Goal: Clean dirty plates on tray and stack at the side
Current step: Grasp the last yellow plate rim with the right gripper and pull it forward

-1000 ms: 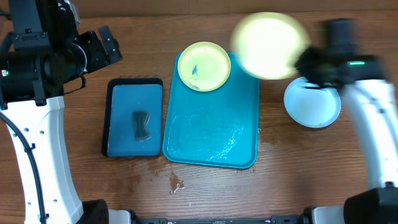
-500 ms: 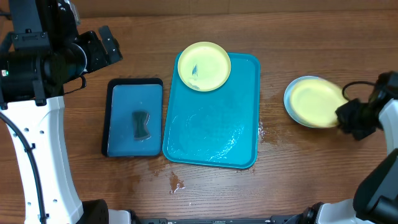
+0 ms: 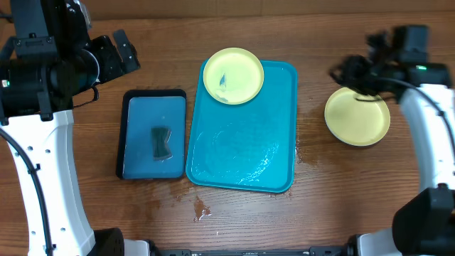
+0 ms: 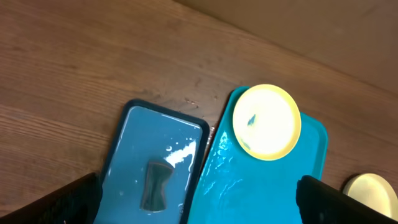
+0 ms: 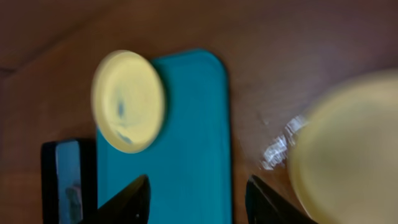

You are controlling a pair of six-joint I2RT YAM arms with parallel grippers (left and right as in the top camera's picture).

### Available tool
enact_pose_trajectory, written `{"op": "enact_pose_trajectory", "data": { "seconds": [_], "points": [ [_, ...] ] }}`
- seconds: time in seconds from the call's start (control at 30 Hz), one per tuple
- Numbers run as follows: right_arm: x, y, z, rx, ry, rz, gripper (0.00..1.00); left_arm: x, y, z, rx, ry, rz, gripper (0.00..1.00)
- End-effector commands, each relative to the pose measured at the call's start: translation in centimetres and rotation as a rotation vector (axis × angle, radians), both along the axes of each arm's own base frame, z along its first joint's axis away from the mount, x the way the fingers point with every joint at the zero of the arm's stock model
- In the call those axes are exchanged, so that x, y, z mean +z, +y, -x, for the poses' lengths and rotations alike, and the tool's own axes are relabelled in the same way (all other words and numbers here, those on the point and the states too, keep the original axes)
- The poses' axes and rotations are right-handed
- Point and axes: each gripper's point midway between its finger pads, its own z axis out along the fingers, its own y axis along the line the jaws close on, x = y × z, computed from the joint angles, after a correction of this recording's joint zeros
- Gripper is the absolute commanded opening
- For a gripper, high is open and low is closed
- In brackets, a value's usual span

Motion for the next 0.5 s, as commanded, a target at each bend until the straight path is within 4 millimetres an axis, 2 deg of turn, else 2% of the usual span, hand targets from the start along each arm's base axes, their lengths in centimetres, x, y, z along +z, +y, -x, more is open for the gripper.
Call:
{"op": "enact_pose_trajectory", "data": {
  "seconds": [0.0, 0.13, 0.27, 0.37, 0.47],
  "points": [
    [2.2, 5.5, -1.1, 0.153, -0.151, 0.079, 0.54, -0.4, -0.6, 0.7, -0.038, 0.032, 0.025, 1.0],
    [0.4, 8.4, -3.9, 0.133, -0.227, 0.266, 0.61, -0.8, -0.7, 1.2, -0.037, 0.057, 0.031, 1.0],
    [-4.7, 10.9, -6.5, 0.129, -0.222, 0.37, 0.69, -0.9, -0.7, 1.4, -0.038, 0.068, 0.032, 1.0],
    [-9.1, 11.9, -8.2, 0.139, -0.203, 0.379, 0.73, -1.2, -0.8, 1.7, -0.038, 0.085, 0.034, 1.0],
    [-12.3, 12.4, -9.2, 0.149, -0.191, 0.372, 0.78, -1.4, -0.8, 2.1, -0.037, 0.101, 0.036, 1.0]
  ]
}}
